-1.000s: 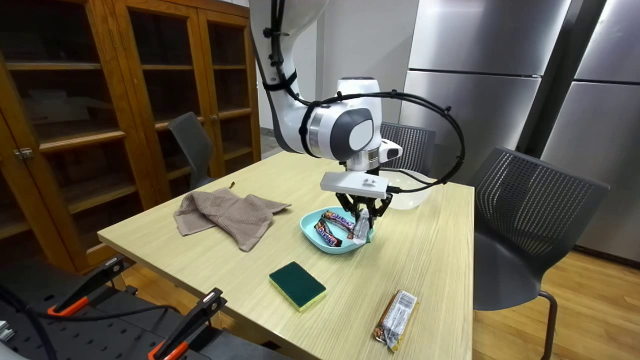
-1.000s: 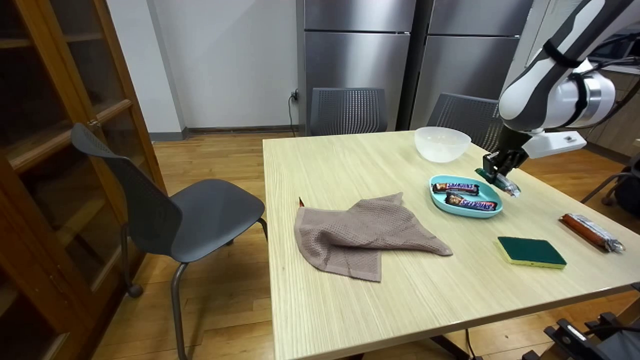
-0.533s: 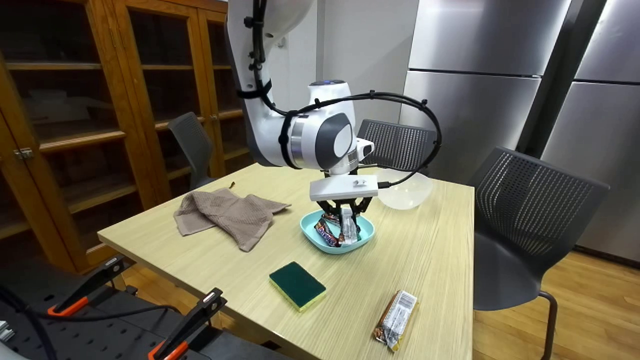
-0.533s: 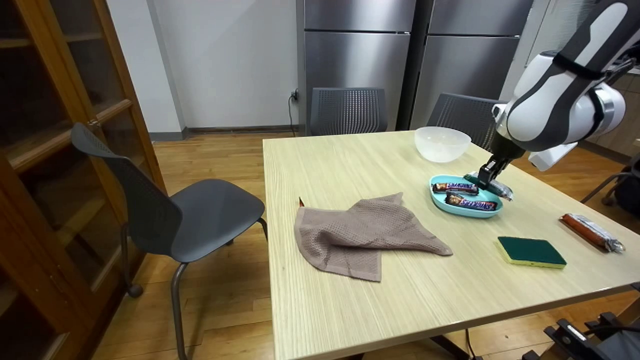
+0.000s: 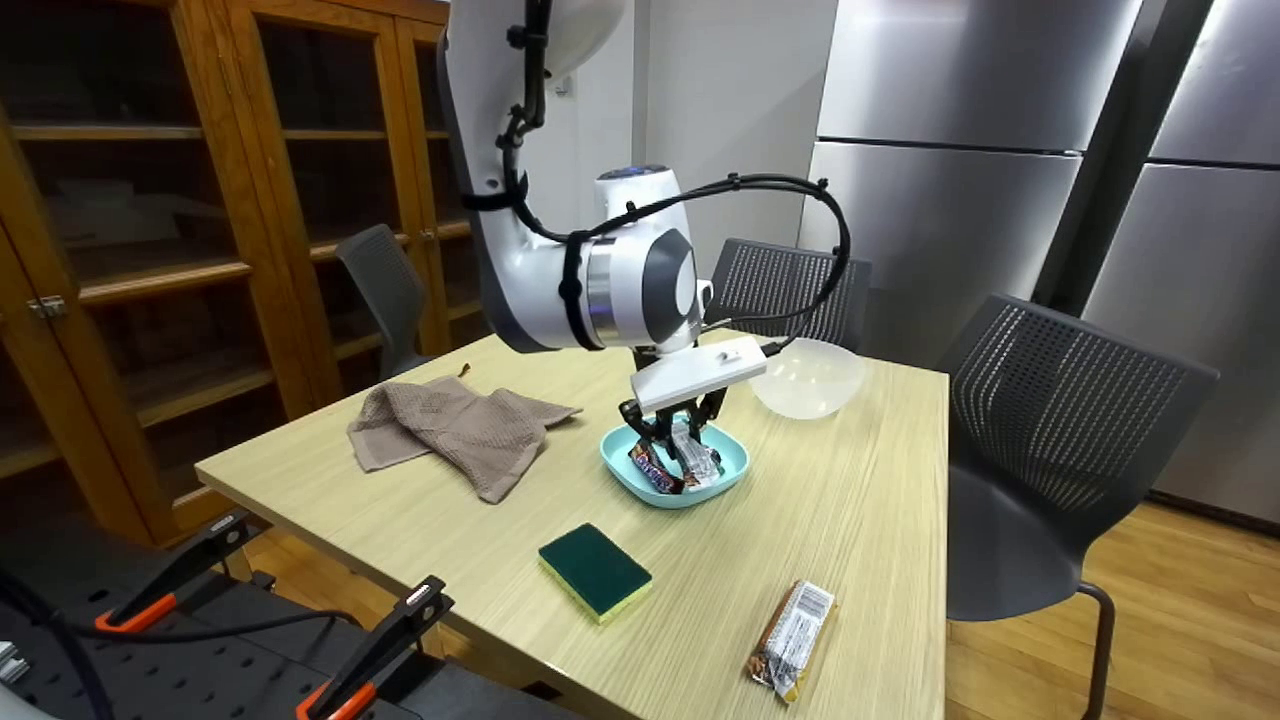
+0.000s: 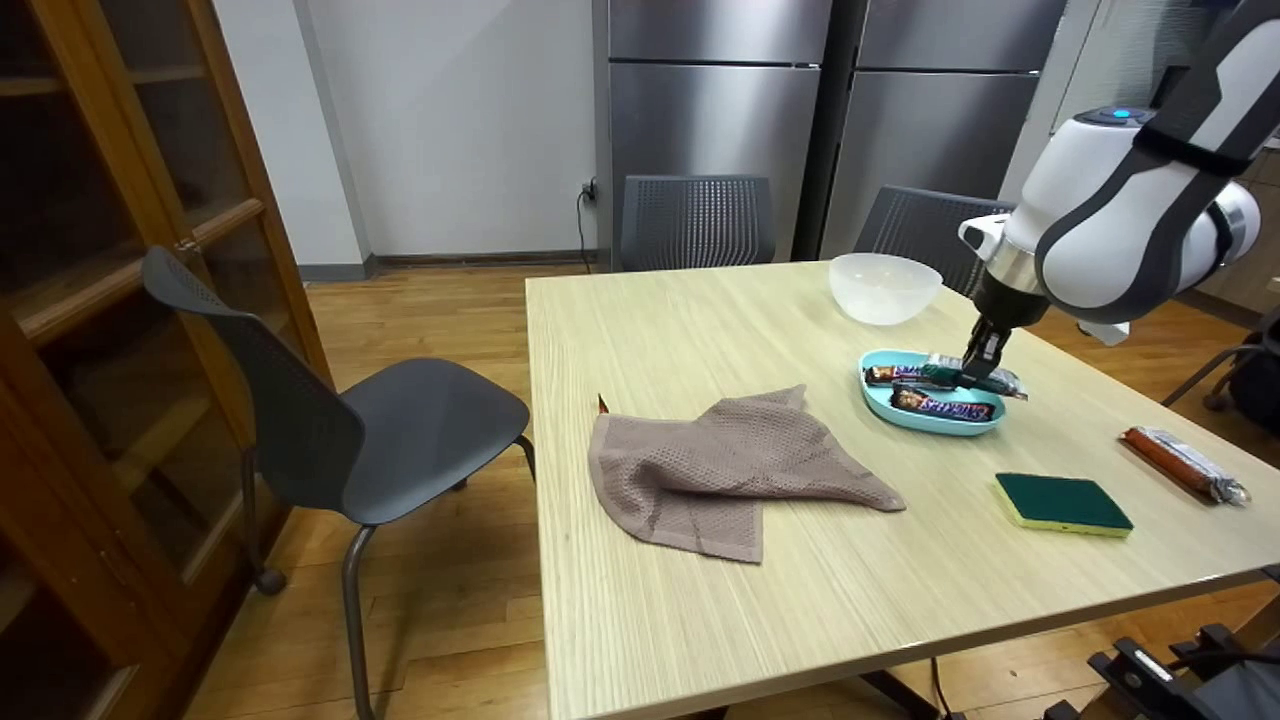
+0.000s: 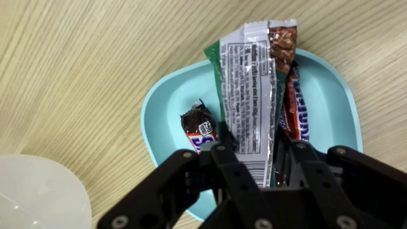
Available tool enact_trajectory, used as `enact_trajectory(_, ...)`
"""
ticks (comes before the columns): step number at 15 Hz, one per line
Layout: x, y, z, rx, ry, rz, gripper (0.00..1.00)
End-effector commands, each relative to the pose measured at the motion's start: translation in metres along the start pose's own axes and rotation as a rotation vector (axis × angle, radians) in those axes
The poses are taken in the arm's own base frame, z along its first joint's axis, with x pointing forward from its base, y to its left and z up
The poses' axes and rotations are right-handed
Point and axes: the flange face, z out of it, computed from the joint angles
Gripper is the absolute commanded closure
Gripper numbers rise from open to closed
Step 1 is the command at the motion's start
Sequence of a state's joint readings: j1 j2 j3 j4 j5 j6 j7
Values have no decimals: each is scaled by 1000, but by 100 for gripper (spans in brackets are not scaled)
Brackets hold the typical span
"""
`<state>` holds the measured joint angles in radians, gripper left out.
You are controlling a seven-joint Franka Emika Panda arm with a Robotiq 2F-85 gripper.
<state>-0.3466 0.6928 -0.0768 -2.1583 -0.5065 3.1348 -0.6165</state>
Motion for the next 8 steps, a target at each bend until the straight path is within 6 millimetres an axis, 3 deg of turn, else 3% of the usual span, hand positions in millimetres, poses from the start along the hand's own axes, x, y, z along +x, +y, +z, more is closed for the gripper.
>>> enact_trajectory(1,0,4,-4,-12,-12,-136,91)
enact_trajectory(8,7,11,2,-13,-15,-244,91)
